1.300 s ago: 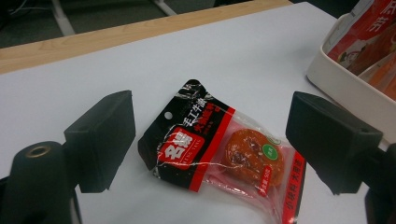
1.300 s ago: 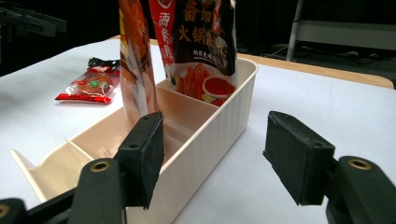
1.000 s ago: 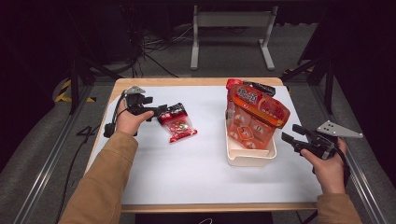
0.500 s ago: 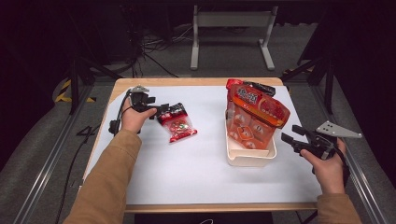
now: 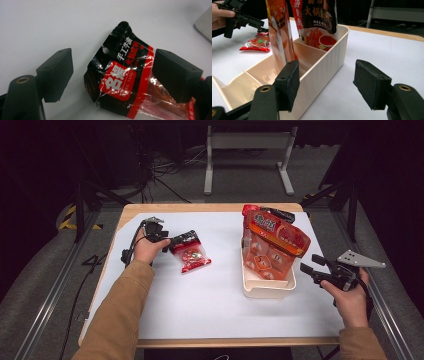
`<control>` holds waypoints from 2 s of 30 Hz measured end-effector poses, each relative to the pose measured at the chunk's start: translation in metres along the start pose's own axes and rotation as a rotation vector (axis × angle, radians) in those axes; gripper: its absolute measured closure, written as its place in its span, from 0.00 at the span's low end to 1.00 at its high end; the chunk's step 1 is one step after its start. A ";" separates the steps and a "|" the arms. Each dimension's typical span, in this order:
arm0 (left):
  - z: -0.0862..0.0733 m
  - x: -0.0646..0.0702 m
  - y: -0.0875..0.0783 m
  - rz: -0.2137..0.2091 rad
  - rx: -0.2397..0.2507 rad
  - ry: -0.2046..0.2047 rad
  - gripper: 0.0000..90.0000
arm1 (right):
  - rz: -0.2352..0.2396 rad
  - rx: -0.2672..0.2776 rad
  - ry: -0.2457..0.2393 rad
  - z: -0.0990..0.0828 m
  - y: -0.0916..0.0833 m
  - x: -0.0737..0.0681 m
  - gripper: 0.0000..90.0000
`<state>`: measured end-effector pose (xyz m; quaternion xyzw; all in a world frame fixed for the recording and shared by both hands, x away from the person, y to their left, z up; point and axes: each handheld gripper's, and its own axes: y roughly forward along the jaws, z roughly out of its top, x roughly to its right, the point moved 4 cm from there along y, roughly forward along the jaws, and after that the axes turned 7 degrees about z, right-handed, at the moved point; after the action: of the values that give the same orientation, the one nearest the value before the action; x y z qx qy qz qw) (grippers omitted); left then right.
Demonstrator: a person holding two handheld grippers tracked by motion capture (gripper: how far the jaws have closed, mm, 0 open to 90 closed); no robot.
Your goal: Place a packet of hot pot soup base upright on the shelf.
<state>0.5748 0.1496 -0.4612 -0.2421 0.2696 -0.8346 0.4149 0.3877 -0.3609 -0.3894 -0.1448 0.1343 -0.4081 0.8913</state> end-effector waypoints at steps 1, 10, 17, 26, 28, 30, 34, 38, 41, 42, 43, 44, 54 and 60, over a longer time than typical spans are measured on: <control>-0.001 -0.001 0.001 0.003 -0.011 -0.002 0.20 | 0.000 -0.002 0.004 0.000 0.000 0.000 0.41; -0.007 -0.001 0.006 -0.014 -0.043 -0.002 0.24 | 0.004 -0.008 -0.001 -0.001 0.002 -0.001 0.41; -0.011 0.001 0.009 -0.038 -0.073 0.000 0.31 | 0.007 -0.004 0.003 -0.001 0.002 -0.001 0.41; -0.015 0.000 0.004 -0.063 -0.055 -0.029 0.53 | 0.010 -0.008 0.002 -0.002 0.003 -0.001 0.41; -0.017 -0.001 0.003 -0.059 -0.052 -0.033 0.60 | 0.010 -0.009 0.000 -0.002 0.003 -0.001 0.41; -0.017 -0.001 0.003 -0.058 -0.049 -0.038 0.66 | 0.010 -0.011 0.003 -0.002 0.003 -0.001 0.41; -0.019 -0.004 0.001 -0.031 -0.047 -0.022 0.79 | 0.014 -0.013 0.004 -0.002 0.004 -0.002 0.41; -0.019 -0.005 -0.001 -0.016 -0.054 -0.017 0.93 | 0.014 -0.011 0.004 -0.003 0.004 -0.001 0.41; -0.018 -0.005 -0.002 -0.017 -0.059 -0.019 0.93 | 0.014 -0.012 0.005 -0.003 0.004 -0.001 0.41; -0.018 -0.005 -0.003 -0.017 -0.059 -0.021 0.94 | 0.015 -0.012 0.009 -0.003 0.004 -0.001 0.41; -0.018 -0.005 -0.004 -0.019 -0.060 -0.023 0.94 | 0.016 -0.013 0.011 -0.003 0.004 -0.001 0.41; -0.017 -0.004 -0.005 -0.018 -0.057 -0.029 0.95 | 0.015 -0.014 0.008 -0.004 0.004 0.000 0.41; -0.008 0.005 -0.030 -0.072 -0.021 -0.035 0.99 | 0.015 -0.011 0.008 -0.003 0.003 0.000 0.43; 0.001 0.017 -0.048 -0.096 0.043 -0.008 0.99 | 0.009 -0.022 -0.006 -0.003 0.002 0.002 0.49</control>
<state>0.5391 0.1599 -0.4259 -0.2488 0.2380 -0.8582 0.3806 0.3893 -0.3613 -0.3930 -0.1551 0.1367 -0.4022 0.8919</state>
